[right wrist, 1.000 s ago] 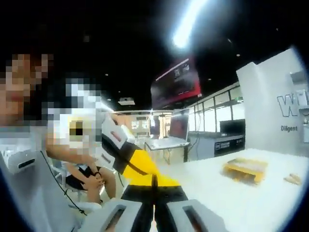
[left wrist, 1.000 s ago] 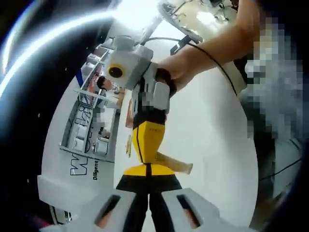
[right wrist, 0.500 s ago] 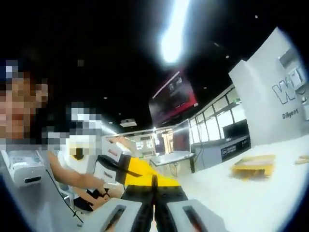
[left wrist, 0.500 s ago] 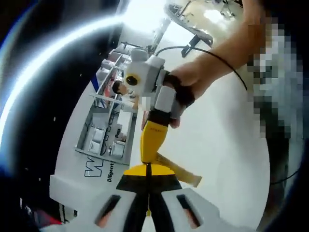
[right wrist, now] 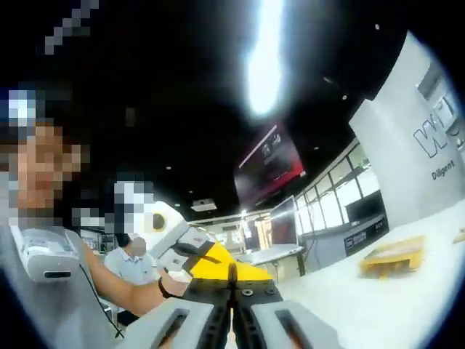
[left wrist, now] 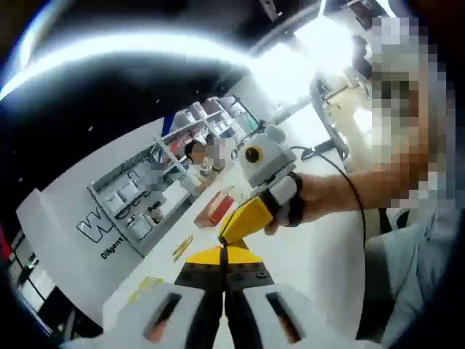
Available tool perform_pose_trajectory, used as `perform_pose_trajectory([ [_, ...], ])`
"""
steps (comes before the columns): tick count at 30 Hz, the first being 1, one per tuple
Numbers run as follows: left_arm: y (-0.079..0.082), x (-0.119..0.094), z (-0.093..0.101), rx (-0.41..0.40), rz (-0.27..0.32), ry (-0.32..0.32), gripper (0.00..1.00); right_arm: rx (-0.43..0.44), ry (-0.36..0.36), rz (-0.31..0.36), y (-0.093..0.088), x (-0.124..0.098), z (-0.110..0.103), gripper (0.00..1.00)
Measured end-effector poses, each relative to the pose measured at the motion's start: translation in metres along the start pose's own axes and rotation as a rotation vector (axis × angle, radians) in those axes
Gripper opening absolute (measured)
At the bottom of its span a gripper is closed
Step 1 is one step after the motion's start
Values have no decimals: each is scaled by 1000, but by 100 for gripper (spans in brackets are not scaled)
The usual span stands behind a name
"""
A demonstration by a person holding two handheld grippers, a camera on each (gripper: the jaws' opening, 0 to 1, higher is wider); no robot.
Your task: Tear open the coffee pouch, take out the coffee, and pour the coffee from the pouch into the cup
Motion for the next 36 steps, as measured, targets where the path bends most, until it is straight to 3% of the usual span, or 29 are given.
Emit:
perform_pose_trajectory([
  [6,-6,-4,-4,-199,96,-70,0,-29,45,11,1,3,-5,0],
  [15,-20,-4,-9,-540,275,-171,0,-27,83,80,2,5,-7,0],
  [21,-33,-2,-9,-699,376,-207,0,-9,87,115,-1,7,-3,0],
  [23,-33,-3,-7,-690,370,-197,0,-16,79,107,-2,7,-3,0],
  [24,-32,-4,-8,-649,342,-163,0,-38,62,98,-3,8,-3,0],
  [26,-28,-5,-8,-596,291,-154,0,-78,59,83,-3,8,-5,0],
  [28,-22,-5,-9,-515,207,-112,0,-123,32,46,-2,8,-3,1],
  [30,-16,-3,-10,-471,128,-115,0,-172,19,15,0,6,-3,3],
  [34,-8,5,-14,-382,15,-80,0,-224,-2,-47,4,6,-6,18],
  [36,-5,8,-15,-346,-30,-79,0,-249,-29,-82,5,3,-8,20],
])
Point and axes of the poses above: the point that each gripper's makers call its tool centre point, and the gripper's own axes: x roughly forward along the fingers, z roughly to its right, y roughly out of its top, the point moved 9 cm from there along -x, roughly backward along the fingers, and after that the axes turned 5 degrees about -x, right-handed, at the moved point
